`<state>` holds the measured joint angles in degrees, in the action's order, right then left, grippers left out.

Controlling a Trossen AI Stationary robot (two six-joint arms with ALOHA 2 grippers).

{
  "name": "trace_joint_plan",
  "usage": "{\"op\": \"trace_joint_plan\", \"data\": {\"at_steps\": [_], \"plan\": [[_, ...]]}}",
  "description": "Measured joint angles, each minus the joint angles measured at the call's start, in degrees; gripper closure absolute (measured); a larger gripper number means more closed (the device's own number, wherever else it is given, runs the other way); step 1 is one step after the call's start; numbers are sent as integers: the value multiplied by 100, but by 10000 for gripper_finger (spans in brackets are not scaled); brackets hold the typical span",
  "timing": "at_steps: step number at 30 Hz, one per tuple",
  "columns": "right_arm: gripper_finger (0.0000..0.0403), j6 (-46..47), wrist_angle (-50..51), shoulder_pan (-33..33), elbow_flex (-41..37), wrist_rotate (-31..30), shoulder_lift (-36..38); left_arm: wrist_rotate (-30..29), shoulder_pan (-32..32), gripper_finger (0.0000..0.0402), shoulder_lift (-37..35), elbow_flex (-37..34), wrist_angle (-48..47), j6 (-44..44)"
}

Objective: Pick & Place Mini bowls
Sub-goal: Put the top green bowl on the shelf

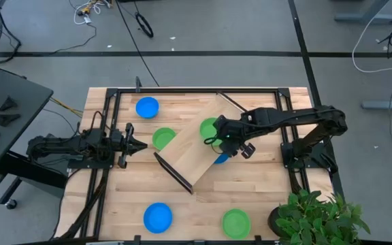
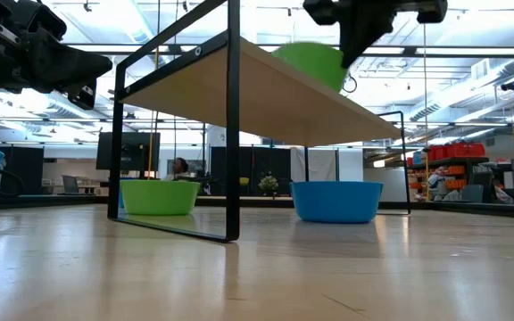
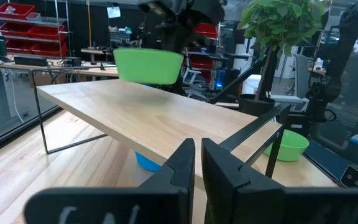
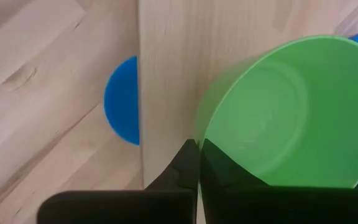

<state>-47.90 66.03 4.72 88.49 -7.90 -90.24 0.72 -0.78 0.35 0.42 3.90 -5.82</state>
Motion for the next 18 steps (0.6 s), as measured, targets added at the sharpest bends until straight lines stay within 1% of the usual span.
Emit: {"op": "trace_joint_plan", "data": {"at_steps": [6,18], "plan": [[403,-63,-113,67,213,0,-41,0,0,369,0,0,0,1],[403,-117,-93,78,225,-2,-46,1,0,369,-1,1,0,0]]}}
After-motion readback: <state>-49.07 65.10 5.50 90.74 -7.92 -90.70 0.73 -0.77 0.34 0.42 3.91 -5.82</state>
